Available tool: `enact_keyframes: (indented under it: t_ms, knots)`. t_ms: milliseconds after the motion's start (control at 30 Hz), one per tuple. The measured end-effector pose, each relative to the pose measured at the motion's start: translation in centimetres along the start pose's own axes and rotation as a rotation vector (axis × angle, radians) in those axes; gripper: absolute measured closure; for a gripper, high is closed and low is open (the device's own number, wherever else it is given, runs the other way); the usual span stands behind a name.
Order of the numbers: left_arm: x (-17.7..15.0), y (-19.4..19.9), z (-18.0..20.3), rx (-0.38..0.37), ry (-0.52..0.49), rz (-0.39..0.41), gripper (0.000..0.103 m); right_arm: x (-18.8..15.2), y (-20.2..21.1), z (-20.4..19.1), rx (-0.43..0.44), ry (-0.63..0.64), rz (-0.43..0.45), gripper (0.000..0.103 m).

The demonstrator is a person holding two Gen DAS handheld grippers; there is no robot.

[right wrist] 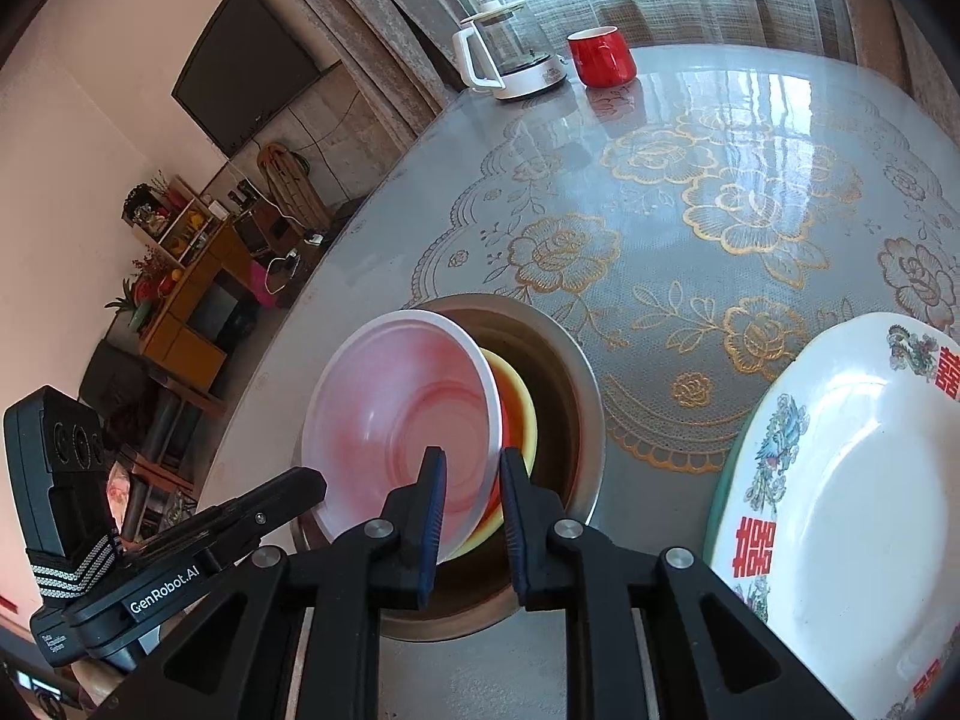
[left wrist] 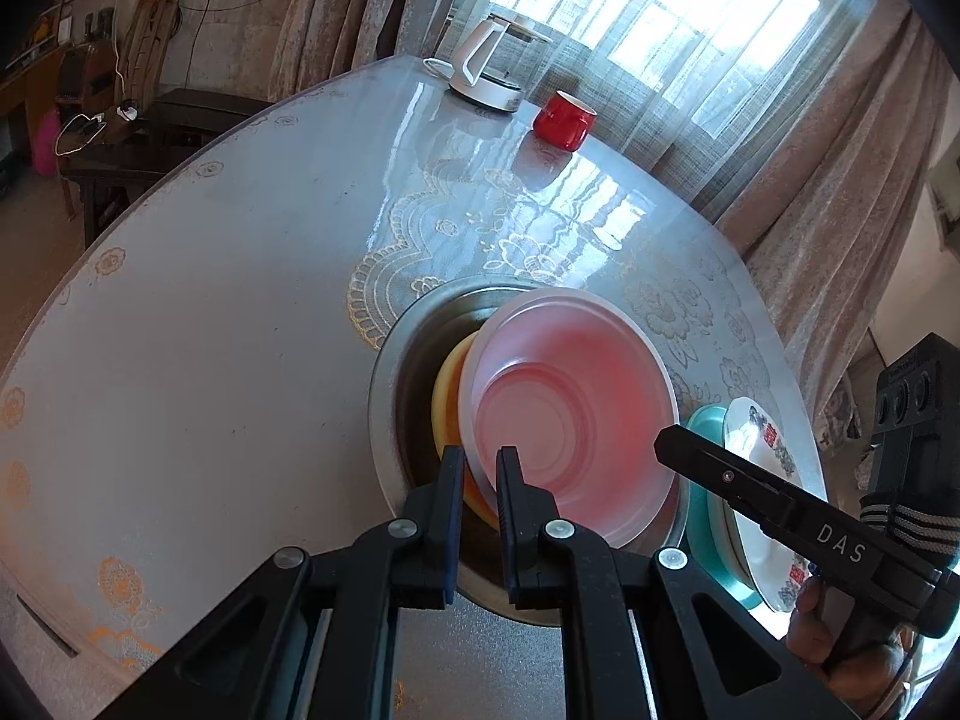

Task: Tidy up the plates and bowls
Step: 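Lower the red bowl into the yellow bowl inside the steel basin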

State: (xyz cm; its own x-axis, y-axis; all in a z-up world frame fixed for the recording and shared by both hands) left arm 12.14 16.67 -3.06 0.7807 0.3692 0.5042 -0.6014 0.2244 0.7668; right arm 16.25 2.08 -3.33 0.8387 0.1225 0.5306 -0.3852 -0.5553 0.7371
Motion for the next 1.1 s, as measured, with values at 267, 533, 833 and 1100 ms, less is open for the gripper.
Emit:
enact_keyframes:
  t_ms: [267,533,833,1100]
  knots:
    - [0.0,-0.8,-0.1,0.025,-0.019,-0.015,0.092,-0.1,-0.7,0.1,-0.07,0.065,0.025,0.09]
    - [-0.1,-0.7,0.6,0.077,-0.104,0.027,0.091,-0.2,-1.2,0.2,-0.055,0.057,0.018,0.09]
    - [-0.3,-0.6,0.8,0.11,-0.135,0.046,0.091,-0.7,-1.2,0.2,-0.031,0.05,0.015,0.087]
    - [-0.3,-1.0,1.0,0.152,-0.158,0.063,0.091,-0.9,-1.0,0.3,-0.026,0.041,0.027,0.085]
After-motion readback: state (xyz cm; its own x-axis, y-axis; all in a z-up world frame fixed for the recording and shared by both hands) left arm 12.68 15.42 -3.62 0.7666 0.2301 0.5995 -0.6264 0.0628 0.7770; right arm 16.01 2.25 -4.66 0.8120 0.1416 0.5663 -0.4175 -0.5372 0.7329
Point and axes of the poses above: each gripper's, at about its wrist camera, not at the fingertips, and y roughly against the way its jaws point, z to its right, x to its top, the point moved 4 cm from there along -y, roughly the way its jaws point
